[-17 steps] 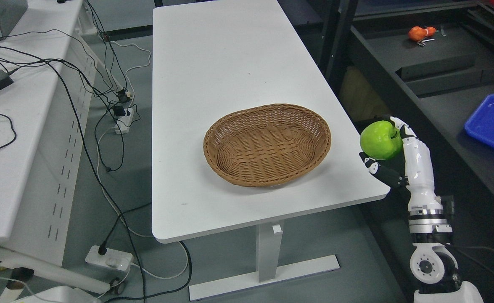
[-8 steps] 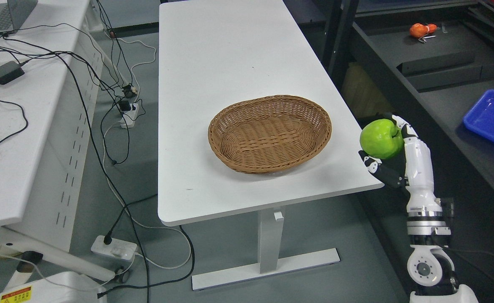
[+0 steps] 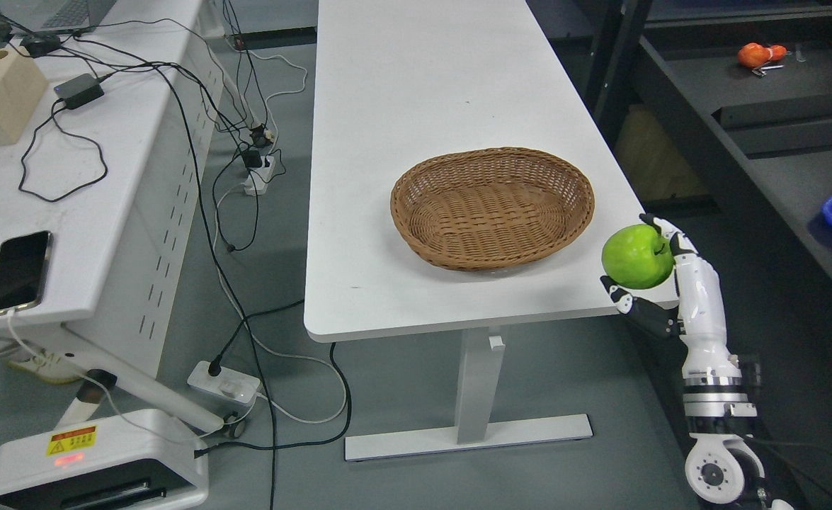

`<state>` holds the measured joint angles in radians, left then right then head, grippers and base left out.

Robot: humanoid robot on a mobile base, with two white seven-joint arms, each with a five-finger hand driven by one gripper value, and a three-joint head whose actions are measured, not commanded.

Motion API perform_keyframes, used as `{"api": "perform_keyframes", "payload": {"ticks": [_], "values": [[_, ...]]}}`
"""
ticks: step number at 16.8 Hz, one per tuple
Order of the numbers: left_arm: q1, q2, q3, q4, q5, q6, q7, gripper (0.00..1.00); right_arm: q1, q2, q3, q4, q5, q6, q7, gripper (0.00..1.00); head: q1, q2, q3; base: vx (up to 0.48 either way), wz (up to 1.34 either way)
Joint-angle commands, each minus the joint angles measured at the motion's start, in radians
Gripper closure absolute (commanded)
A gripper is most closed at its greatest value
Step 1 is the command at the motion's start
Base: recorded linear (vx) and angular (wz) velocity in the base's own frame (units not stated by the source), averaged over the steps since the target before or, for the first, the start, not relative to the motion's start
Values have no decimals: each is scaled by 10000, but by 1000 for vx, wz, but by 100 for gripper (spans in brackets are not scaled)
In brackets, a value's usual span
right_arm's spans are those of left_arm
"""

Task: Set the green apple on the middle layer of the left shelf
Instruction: 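Hold the apple in the right hand while the robot turns toward the shelf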

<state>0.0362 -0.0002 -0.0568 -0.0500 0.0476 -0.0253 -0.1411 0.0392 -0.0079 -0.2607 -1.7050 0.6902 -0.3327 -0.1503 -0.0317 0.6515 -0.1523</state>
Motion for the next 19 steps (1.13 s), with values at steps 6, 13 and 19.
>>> {"api": "perform_keyframes", "payload": {"ticks": [6, 13, 19], "values": [[6, 176, 0, -7, 0, 7, 0, 0, -346, -96, 137, -53, 1, -94, -31, 100, 0, 0, 0, -227, 141], [6, 176, 0, -7, 0, 7, 0, 0, -346, -96, 122, -53, 1, -94, -31, 100, 0, 0, 0, -225, -366], [6, 176, 0, 8, 0, -8, 0, 0, -346, -96, 106, -53, 1, -78, -31, 100, 0, 0, 0, -126, -661]]}}
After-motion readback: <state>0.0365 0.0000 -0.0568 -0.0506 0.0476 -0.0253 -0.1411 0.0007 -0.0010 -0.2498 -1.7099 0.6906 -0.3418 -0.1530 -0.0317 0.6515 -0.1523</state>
